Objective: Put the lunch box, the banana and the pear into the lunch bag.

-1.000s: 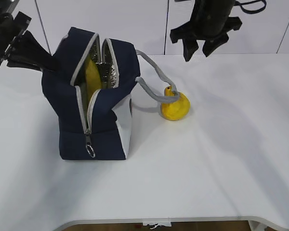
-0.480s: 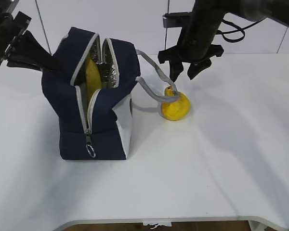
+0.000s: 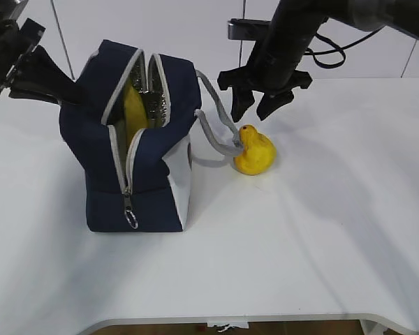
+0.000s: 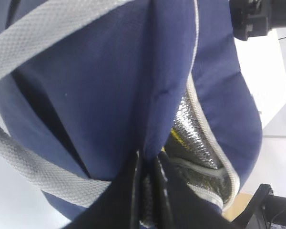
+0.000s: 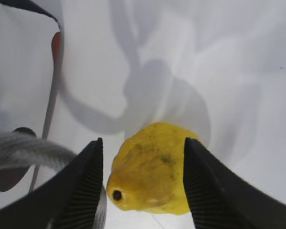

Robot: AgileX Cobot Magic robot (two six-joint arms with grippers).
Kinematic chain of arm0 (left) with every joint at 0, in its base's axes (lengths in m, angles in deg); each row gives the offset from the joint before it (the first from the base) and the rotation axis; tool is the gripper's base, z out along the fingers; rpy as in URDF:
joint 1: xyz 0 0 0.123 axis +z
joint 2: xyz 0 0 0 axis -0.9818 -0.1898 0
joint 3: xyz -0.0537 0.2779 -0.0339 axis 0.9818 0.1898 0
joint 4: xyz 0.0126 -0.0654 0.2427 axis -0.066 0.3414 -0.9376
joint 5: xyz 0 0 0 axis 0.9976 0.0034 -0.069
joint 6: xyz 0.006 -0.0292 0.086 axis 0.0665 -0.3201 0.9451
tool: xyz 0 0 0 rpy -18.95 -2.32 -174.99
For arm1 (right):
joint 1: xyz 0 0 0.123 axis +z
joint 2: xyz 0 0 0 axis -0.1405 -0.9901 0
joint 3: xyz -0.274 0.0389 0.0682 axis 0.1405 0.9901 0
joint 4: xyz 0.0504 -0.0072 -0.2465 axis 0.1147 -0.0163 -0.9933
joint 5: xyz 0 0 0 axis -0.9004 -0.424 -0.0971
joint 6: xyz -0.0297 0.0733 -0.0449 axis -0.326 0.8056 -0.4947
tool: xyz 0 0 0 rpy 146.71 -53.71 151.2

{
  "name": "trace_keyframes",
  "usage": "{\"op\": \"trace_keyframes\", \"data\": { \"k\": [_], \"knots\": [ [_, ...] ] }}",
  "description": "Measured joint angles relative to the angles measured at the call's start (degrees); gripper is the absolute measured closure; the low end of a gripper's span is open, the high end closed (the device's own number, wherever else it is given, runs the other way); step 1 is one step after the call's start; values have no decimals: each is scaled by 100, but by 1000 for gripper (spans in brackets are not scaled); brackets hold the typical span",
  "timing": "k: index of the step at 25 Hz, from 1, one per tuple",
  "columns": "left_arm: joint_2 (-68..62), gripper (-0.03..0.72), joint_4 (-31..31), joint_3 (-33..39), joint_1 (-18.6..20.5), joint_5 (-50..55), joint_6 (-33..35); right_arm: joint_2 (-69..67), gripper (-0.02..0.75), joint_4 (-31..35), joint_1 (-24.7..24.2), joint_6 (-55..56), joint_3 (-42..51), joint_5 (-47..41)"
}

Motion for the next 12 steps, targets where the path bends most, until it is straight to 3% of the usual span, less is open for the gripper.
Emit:
{"op": "trace_keyframes", "data": {
  "k": [12],
  "knots": [
    [0,675,-65,0,0,0,0,0,316,66,80,-26,0,-22]
  ]
}}
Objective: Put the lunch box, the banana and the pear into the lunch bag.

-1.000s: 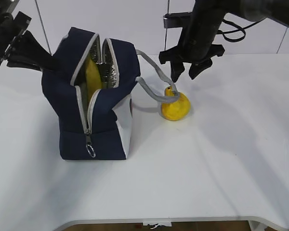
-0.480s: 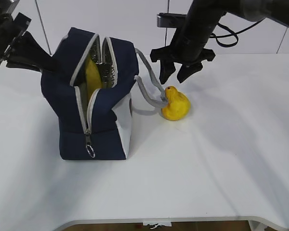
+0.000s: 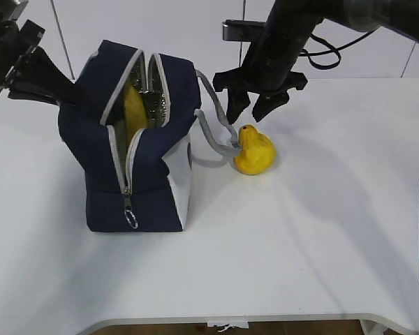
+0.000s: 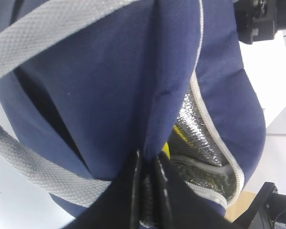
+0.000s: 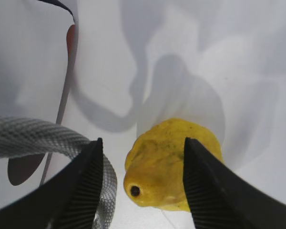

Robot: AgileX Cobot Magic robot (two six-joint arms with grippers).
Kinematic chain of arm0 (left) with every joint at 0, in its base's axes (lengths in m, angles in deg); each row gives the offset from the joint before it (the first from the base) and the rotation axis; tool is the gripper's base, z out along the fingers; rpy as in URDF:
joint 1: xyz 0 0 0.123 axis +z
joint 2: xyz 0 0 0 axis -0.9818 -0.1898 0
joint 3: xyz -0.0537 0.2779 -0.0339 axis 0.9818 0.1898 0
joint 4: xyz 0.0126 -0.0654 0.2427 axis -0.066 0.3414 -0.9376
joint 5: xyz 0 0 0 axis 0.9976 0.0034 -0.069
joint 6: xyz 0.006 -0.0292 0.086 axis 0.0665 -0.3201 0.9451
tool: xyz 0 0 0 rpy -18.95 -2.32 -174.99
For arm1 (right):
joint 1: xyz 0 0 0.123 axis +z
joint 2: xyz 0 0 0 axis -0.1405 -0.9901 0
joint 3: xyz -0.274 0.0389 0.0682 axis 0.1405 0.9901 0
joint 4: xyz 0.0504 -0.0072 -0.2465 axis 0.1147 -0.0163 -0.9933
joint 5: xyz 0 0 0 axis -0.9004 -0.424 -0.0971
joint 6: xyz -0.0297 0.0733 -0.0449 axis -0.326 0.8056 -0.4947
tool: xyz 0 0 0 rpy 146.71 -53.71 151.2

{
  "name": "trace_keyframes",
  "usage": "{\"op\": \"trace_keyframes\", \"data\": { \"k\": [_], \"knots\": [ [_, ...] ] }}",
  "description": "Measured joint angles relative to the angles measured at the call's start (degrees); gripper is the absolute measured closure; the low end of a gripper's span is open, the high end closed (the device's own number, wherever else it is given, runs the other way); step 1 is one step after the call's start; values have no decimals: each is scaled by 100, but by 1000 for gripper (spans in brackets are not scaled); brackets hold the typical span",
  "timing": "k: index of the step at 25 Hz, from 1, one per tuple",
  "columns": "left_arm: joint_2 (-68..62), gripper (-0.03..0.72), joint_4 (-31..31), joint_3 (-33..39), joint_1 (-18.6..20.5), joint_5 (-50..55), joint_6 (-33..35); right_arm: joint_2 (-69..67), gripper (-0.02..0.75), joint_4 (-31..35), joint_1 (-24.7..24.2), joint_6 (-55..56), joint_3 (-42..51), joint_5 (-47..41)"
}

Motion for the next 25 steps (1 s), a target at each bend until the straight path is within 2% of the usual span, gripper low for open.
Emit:
{"op": "trace_keyframes", "data": {
  "k": [8,20,25],
  "knots": [
    [0,675,-13,0,0,0,0,0,316,-130,0,-9,0,-12],
    [0,675,-39,0,0,0,0,0,316,70,3,-9,122,-12],
    [0,675,-51,0,0,0,0,28,316,-34,33,-9,473,13]
  ]
}}
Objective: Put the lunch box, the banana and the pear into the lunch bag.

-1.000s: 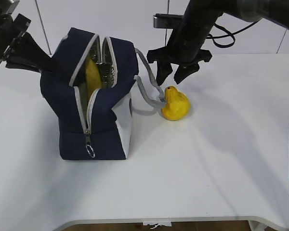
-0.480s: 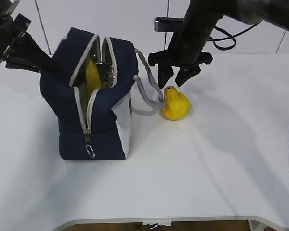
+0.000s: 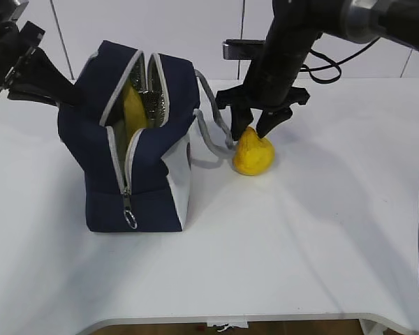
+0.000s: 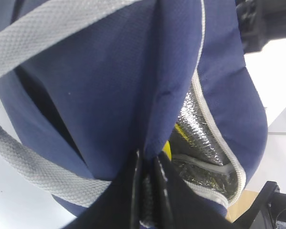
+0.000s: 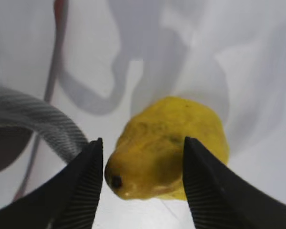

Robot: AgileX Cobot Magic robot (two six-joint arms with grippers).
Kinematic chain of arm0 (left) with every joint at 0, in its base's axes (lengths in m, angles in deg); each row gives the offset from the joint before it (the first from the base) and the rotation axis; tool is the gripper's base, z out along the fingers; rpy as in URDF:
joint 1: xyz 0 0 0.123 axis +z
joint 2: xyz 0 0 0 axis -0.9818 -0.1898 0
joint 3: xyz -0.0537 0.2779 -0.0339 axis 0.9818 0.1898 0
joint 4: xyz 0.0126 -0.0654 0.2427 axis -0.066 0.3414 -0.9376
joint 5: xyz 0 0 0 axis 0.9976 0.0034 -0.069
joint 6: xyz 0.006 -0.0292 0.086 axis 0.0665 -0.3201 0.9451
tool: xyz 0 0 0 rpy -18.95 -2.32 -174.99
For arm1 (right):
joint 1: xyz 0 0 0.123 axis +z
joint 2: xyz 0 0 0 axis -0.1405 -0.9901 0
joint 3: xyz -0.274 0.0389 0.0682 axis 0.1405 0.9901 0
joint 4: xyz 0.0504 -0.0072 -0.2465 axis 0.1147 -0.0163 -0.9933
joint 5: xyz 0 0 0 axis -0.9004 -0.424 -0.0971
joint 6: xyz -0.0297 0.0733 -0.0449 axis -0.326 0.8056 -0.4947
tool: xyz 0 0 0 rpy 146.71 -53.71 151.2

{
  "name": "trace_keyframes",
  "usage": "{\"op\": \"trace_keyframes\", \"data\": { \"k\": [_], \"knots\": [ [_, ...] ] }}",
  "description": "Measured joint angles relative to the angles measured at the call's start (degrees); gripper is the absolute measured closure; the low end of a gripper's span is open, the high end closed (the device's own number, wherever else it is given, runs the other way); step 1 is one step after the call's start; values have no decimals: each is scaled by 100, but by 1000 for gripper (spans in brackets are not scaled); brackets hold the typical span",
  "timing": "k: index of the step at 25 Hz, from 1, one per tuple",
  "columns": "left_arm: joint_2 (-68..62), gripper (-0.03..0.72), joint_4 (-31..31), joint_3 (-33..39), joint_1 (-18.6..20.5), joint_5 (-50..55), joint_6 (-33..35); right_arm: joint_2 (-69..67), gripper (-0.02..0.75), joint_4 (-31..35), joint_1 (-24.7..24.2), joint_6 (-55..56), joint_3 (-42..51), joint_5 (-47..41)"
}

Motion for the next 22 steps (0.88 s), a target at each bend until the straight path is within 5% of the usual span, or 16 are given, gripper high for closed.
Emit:
{"op": "trace_keyframes", "data": {
  "k": [9,16,22],
  "knots": [
    [0,675,-112,0,0,0,0,51,324,-79,0,0,83,0],
    [0,675,-123,0,0,0,0,155,476,-212,0,0,83,0],
    [0,675,-123,0,0,0,0,399,487,-391,0,0,105,-22]
  ]
}}
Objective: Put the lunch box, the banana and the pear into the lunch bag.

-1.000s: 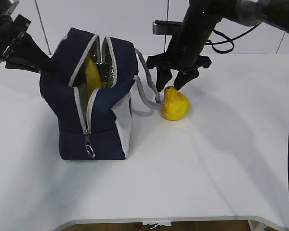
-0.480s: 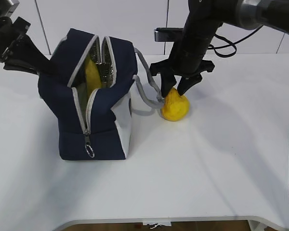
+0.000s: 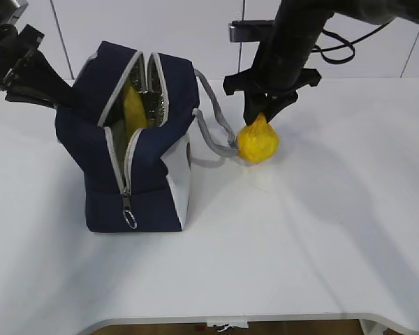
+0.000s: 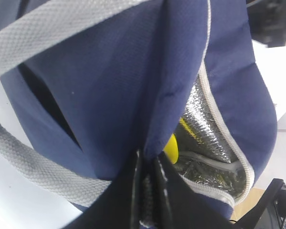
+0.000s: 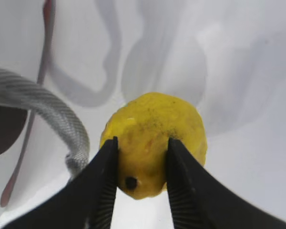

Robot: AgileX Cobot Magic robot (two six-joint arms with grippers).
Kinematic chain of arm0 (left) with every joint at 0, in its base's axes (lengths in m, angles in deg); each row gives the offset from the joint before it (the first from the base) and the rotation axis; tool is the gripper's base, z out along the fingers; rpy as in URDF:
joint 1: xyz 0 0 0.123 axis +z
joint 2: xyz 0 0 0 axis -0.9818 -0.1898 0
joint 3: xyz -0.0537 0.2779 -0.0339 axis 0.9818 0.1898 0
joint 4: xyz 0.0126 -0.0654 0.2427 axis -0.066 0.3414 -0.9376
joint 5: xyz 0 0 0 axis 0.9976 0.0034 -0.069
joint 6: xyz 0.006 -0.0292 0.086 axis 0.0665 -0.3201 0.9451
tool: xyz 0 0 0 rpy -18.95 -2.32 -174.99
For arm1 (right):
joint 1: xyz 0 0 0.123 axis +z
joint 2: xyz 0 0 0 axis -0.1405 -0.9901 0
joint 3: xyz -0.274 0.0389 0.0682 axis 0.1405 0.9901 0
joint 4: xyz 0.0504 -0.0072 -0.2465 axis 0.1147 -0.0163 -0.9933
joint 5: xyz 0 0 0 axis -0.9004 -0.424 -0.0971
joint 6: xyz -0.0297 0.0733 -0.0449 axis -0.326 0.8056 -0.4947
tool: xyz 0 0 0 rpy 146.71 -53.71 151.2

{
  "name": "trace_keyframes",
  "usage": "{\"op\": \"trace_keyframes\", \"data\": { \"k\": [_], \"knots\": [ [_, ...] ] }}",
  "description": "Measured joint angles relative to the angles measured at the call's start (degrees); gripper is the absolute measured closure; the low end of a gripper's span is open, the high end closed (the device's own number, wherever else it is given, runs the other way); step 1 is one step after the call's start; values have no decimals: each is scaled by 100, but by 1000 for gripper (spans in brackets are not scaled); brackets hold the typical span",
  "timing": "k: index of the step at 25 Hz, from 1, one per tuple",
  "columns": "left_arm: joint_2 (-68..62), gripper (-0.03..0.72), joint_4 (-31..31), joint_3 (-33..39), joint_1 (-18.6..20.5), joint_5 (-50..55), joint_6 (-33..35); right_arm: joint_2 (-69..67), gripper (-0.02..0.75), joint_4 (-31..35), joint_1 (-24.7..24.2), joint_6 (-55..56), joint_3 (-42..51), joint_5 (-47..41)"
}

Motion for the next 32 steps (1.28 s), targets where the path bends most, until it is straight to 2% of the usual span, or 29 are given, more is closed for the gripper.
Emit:
{"op": "trace_keyframes", "data": {
  "k": [12,14,21,25,27,32],
  "knots": [
    [0,675,-10,0,0,0,0,1365,490,111,0,0,-174,-116],
    [0,675,-10,0,0,0,0,1406,491,440,0,-26,-352,-120],
    [0,675,3,0,0,0,0,1377,491,2420,0,-713,-473,-143],
    [0,675,351,0,0,4,0,1038,491,3414,0,-1216,-488,-143],
    [0,675,615,0,0,4,0,825,491,3708,0,-1385,-488,-143],
    [0,675,1192,0,0,13,0,366,491,3854,12,-1533,-488,154]
  ]
}}
